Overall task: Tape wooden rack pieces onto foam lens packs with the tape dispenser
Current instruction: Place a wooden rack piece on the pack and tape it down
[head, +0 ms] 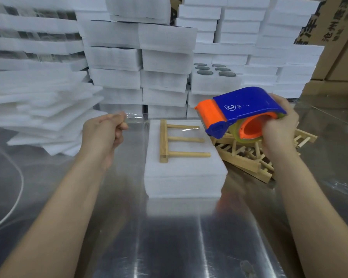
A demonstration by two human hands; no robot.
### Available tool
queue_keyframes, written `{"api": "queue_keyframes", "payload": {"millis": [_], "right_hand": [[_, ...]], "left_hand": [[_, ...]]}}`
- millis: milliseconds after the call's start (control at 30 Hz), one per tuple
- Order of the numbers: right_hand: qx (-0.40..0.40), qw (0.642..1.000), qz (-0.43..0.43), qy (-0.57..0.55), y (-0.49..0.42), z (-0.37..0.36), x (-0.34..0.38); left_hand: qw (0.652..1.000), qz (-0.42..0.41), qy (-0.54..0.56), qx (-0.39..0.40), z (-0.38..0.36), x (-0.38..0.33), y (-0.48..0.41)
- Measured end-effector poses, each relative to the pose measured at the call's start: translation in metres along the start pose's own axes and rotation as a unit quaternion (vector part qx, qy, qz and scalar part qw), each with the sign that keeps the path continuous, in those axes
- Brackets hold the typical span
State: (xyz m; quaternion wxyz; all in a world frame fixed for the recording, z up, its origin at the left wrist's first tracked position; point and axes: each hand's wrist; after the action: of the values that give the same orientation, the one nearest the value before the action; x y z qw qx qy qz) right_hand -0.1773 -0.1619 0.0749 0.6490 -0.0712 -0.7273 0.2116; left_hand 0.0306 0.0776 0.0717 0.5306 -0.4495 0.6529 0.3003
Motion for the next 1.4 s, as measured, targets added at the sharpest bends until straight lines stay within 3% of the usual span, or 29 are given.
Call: {"api": "queue_keyframes", "payload": {"millis": [200,333,500,567,633,800,1033,1400], "right_hand": [[0.001,1.0,0.0,-0.002,0.004,0.001,0.002],[0.004,1.0,0.0,-0.001,0.007,0.0,0.005],[-0.018,1.0,-0.007,-0.016,0.006,0.0,0.005],[-0.02,1.0,-0.012,-0.019,0.005,0.0,0.003],[-0.016,1.0,-0.012,-0.014,0.005,-0.001,0.001],[-0.009,1.0,-0.011,0.003,0.003,-0.005,-0.006],[0.022,0.999,0.002,0.036,0.004,-0.005,-0.016],[0.027,0.999,-0.011,0.046,0.006,0.001,-0.023]], "left_hand": [[0.995,0.024,0.096,0.006,-0.01,0.002,0.005],[0.993,-0.021,0.109,-0.029,-0.013,0.005,0.006],[0.995,-0.085,-0.046,-0.022,-0.005,0.009,0.001],[0.977,-0.146,-0.155,-0.01,0.003,0.012,-0.002],[0.965,-0.175,-0.196,-0.016,0.005,0.014,-0.006],[0.976,-0.126,-0.175,-0.034,0.004,0.025,-0.018],[0.968,-0.082,-0.233,-0.044,0.01,0.035,-0.022],[0.992,0.11,-0.06,-0.022,0.001,0.04,-0.012]]}}
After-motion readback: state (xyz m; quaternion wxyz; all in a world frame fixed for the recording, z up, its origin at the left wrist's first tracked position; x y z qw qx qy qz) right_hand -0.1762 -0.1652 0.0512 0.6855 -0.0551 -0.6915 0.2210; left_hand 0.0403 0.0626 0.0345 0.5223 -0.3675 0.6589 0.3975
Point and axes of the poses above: each hand's wrist, its own y-axis away from the middle knuckle, its own z-axis out of the back of the hand, x = y × z, and after that the axes turned 1 degree about x, right-handed
